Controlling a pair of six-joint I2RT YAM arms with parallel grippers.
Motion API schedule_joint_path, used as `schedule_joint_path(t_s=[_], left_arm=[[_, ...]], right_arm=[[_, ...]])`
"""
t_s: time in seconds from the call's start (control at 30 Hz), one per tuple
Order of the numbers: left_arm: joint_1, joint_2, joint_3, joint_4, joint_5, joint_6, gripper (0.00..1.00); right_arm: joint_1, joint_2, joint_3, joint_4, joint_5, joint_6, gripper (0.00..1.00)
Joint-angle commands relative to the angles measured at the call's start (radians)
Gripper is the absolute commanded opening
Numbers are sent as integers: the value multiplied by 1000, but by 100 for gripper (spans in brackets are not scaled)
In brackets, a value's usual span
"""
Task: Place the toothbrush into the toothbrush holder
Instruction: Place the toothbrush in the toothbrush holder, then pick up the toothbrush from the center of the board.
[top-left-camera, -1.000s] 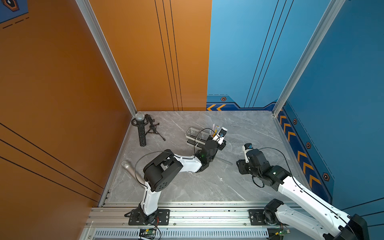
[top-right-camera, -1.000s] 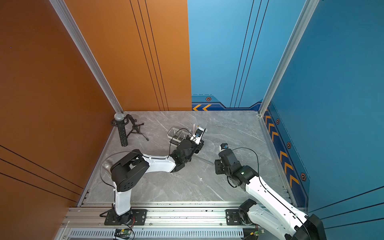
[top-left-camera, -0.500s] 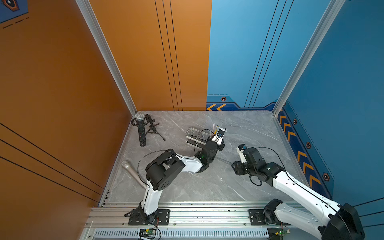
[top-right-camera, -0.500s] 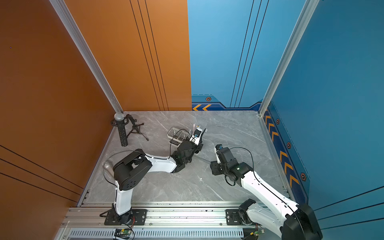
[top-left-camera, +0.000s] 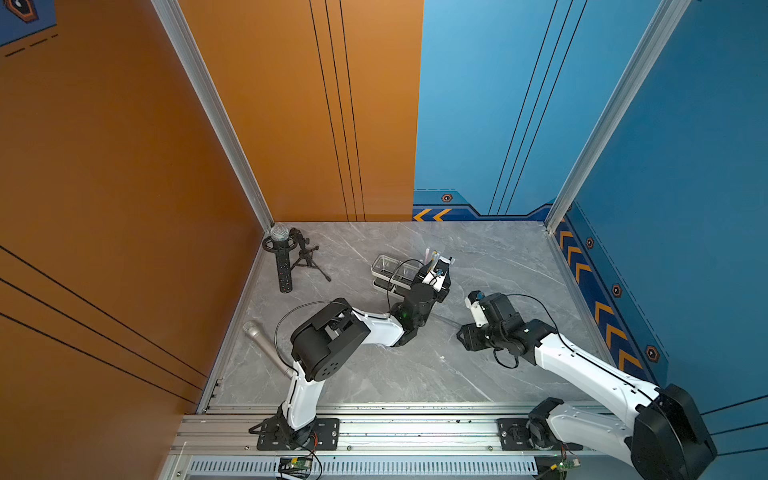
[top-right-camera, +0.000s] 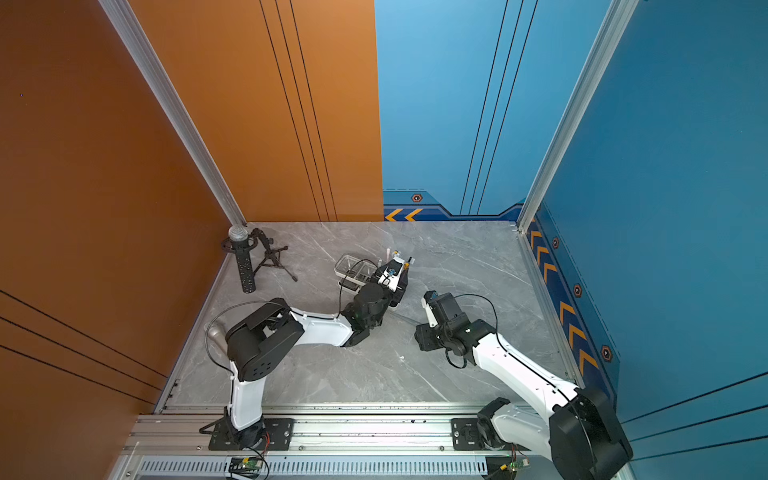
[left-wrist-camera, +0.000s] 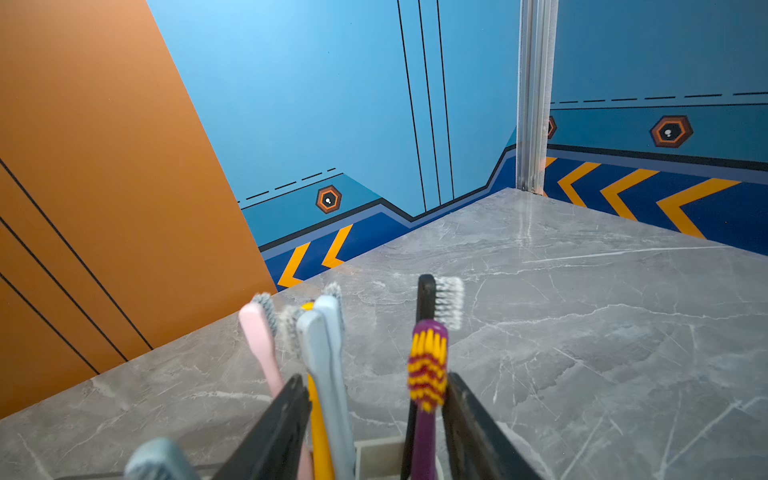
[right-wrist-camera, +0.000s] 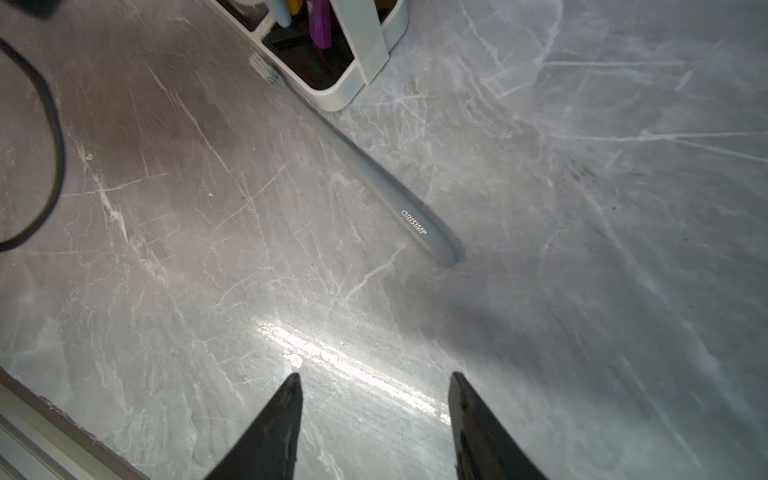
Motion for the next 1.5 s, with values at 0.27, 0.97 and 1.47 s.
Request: schedule_joint_path(t_s=[0.27,0.97,1.47], left_arm=[[-19,-193,-101,26,-17,-13,58],[-76,-683,-564,16,-200,-272,63],[-56,-758,-726,14,-294,-424,62]], right_arm=[[-16,125,57,86,-28,-27,55],[14,546,301,44,71,-104,46],[132,525,196,78,138,6,23]])
